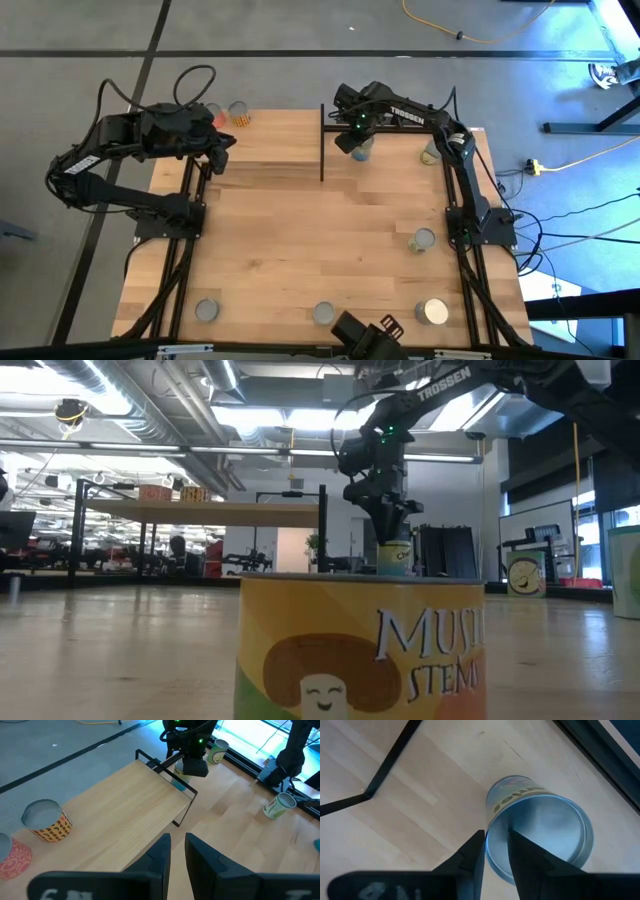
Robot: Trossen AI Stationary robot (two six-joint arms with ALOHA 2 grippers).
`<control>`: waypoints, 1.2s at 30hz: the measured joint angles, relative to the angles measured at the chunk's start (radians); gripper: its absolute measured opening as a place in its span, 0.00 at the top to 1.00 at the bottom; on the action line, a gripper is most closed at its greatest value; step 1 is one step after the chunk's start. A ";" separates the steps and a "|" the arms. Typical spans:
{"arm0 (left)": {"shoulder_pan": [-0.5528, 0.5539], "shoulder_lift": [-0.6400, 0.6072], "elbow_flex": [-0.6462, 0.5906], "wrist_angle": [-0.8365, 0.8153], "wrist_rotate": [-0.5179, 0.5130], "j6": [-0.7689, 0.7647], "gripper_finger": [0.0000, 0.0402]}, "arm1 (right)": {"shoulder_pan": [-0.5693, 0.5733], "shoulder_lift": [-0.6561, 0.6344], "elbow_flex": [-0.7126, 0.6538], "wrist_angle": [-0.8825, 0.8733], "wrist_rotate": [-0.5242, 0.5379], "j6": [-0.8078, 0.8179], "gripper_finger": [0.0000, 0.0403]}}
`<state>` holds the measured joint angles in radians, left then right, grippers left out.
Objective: Pick and place cans onto a shelf
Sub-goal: Put the top canned cherries on the shelf
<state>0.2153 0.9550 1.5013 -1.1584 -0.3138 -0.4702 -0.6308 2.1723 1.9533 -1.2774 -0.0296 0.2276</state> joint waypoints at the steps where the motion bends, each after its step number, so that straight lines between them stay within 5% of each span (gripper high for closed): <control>1: 0.000 0.000 0.000 0.000 0.000 0.000 0.88 | 0.000 0.000 0.000 0.000 0.000 0.003 0.79; 14: 0.000 0.000 0.000 0.000 0.000 0.000 0.88 | -0.002 0.001 -0.001 0.010 0.000 -0.004 0.98; 36: 0.000 0.000 0.000 0.000 0.000 0.001 0.88 | 0.041 -0.016 -0.005 -0.068 0.015 -0.187 1.00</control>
<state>0.2155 0.9550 1.5013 -1.1587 -0.3134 -0.4690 -0.5895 2.1566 1.9488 -1.3454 -0.0150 0.0402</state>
